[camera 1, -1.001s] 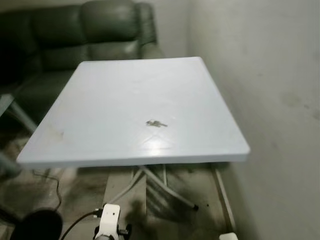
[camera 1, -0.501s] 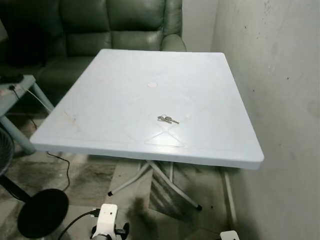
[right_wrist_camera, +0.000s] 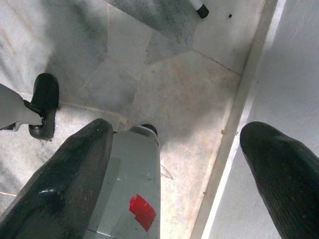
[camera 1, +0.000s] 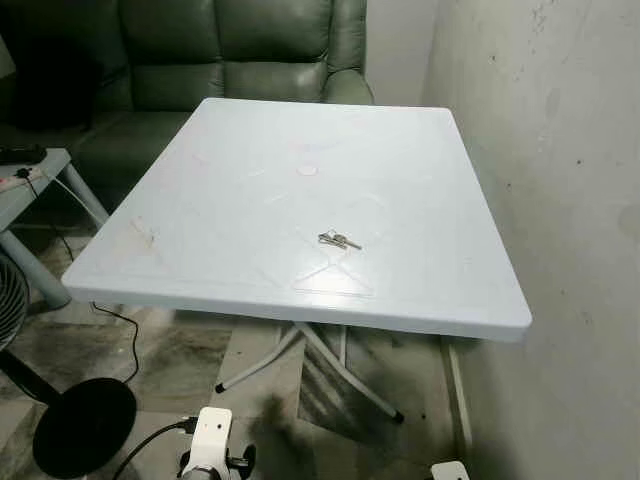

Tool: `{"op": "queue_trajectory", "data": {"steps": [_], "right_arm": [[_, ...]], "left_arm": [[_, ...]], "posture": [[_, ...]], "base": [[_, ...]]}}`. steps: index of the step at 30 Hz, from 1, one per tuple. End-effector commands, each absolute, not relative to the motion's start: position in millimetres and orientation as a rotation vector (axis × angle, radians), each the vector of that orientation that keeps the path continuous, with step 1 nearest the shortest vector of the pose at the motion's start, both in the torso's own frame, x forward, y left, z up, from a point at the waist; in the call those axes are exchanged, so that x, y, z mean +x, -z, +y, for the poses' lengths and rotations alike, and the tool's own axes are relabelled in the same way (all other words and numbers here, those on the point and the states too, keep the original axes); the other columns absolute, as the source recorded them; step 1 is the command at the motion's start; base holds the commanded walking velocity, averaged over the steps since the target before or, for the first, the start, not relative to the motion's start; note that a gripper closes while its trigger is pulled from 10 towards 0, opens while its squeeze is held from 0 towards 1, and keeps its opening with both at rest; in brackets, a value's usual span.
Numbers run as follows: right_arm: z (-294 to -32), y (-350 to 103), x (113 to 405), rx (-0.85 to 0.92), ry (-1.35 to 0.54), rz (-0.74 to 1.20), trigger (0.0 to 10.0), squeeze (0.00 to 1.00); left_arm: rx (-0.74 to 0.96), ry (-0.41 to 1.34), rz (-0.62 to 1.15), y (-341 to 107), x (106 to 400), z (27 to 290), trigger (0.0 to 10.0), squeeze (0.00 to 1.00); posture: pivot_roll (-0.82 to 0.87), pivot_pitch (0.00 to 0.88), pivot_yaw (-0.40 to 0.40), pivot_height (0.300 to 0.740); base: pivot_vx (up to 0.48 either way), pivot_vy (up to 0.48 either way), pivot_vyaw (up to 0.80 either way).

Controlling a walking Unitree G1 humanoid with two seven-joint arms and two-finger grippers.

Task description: Hang keys on a hook

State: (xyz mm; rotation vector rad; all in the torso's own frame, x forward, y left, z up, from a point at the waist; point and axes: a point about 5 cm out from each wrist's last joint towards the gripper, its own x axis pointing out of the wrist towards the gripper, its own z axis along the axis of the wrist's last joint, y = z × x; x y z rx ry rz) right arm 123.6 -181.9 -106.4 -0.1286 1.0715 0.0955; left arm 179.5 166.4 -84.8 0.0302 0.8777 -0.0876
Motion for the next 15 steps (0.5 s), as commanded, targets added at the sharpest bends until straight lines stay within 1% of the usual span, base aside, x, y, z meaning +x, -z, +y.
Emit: {"op": "queue_trajectory", "data": {"steps": [1,15], "right_arm": [[-181.2,106.9,122.9,-0.128,-0.093,1.081,10.0,0.0],[-185.6,108.2,117.2,-0.131,-0.087,1.1,10.0,0.0]], "left_arm": [[0.038,0.083,0.882,84.8,179.3,169.9,10.0,0.0],[0.026,0.069,0.887,85.1,178.6,171.4,10.0,0.0]], "posture": [[-0.01,0.0,0.016,0.74],[0.0,0.0,0.013,0.74]], "base": [[0.0,0.0,0.0],[0.0,0.0,0.0]]}}
